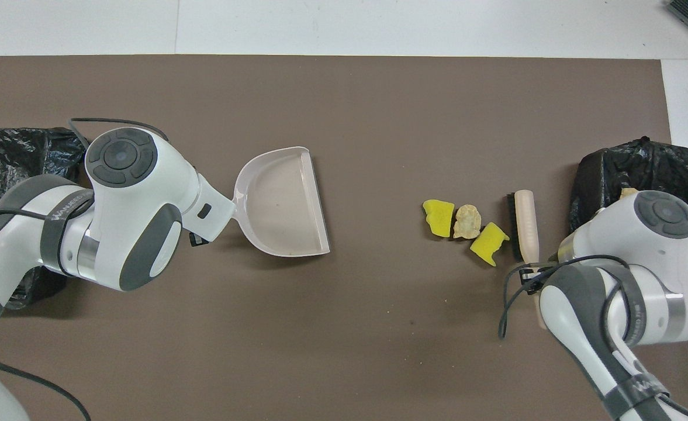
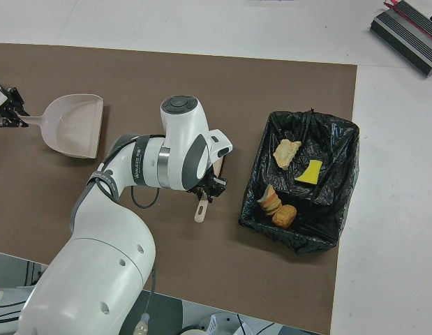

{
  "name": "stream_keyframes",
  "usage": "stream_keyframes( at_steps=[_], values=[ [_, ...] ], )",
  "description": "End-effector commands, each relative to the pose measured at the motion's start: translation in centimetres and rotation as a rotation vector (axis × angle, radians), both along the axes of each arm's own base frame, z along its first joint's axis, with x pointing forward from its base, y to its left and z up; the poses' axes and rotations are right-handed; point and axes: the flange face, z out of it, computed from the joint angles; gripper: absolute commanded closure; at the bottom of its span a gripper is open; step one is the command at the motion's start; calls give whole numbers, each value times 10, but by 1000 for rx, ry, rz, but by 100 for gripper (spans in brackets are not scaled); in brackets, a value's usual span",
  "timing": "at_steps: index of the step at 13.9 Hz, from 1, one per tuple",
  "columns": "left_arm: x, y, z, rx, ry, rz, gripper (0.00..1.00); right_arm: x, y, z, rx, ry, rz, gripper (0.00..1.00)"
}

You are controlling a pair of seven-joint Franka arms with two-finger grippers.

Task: Sweep and dump trash in bin

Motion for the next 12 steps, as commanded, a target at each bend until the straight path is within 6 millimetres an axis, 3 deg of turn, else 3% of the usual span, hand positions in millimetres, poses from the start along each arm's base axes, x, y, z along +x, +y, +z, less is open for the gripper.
stream_keyframes(
  at_steps=[1, 4, 7, 12],
  values=[
    [-19, 3, 3, -38, 2, 15, 100, 0, 19, -7, -51, -11, 1, 100],
    [-29, -4, -8, -54, -9, 37, 100, 3, 44, -5, -69, -24, -15, 100],
    [-51, -39, -12, -63, -33, 49, 100, 6, 61, -5, -72, -31, 5, 100],
    [-56, -37, -16, -64, -37, 54, 100, 20, 87, -4, -77, -46, -33, 100]
  ],
)
